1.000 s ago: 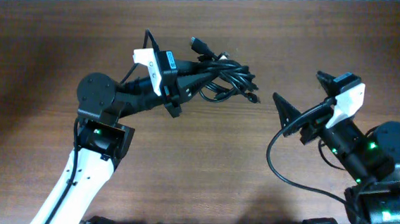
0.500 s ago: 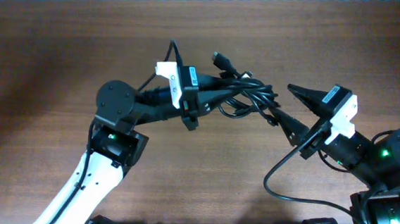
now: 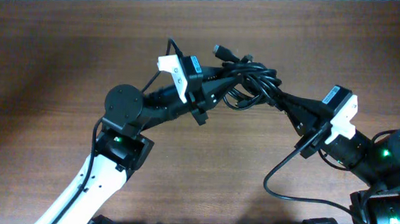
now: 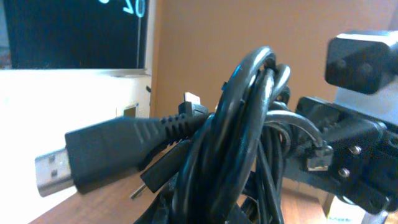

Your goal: Untangle cables

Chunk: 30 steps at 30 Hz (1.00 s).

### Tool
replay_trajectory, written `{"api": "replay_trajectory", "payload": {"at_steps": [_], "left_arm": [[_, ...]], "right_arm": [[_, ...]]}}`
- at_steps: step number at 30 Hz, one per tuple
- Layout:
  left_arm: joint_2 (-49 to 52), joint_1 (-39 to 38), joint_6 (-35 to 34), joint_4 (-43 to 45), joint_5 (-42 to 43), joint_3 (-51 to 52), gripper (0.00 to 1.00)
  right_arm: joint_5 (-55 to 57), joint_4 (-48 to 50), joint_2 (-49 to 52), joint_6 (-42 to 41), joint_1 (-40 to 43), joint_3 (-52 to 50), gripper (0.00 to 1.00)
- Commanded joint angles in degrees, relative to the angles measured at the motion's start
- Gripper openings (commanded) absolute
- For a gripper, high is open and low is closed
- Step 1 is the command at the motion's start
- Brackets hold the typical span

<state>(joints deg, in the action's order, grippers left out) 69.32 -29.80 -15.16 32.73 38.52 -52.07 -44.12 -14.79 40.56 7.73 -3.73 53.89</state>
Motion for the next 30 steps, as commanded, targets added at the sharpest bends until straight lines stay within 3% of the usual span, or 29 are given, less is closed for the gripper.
{"api": "replay_trajectory", "payload": {"at_steps": [1, 3, 10, 15, 16, 17, 18, 20, 23, 30], "left_arm": [[-1.40, 0.61, -11.52, 0.59, -10.97, -1.11, 0.00], [-1.40, 0.61, -19.21, 0.63, -12.72, -1.11, 0.00], [-1.42, 0.61, -20.57, 0.87, -13.66, -1.11, 0.00], [-1.51, 4.52, -30.27, 1.05, -14.23, -1.11, 0.00], [-1.51, 4.52, -30.25, 1.05, -13.84, -1.11, 0.00], [-1.51, 4.52, -30.23, 1.05, -12.11, -1.11, 0.00], [-1.51, 4.52, -30.21, 1.03, -10.64, -1.11, 0.00], [-1.51, 4.52, -30.21, 0.98, -9.55, -1.11, 0.00], [-1.51, 4.50, -30.23, 0.63, -8.15, -1.11, 0.00], [-1.51, 4.17, -27.43, 1.79, 0.00, -1.11, 0.00]], "right_arm": [[-1.99, -1.57, -0.35, -0.63, 0.37, 1.18, 0.04], [-1.99, -2.36, -0.35, -0.63, 0.37, 1.18, 0.04], [-1.99, -2.64, -0.35, -0.66, 0.37, 1.18, 0.04], [1.29, -6.45, -0.35, -1.09, 0.39, 1.18, 0.04], [1.27, -6.38, -0.35, -1.09, 0.39, 1.18, 0.15], [1.27, -6.36, -0.35, -1.09, 0.39, 1.18, 0.40], [1.25, -5.97, -0.35, -1.09, 0.37, 1.18, 0.56], [0.15, -4.20, -0.35, -1.09, 0.37, 1.18, 0.60], [-7.98, 1.81, -0.35, -1.07, 0.37, 1.18, 0.59], [-14.32, 8.63, -0.33, 3.08, 0.37, 1.18, 0.55]]}}
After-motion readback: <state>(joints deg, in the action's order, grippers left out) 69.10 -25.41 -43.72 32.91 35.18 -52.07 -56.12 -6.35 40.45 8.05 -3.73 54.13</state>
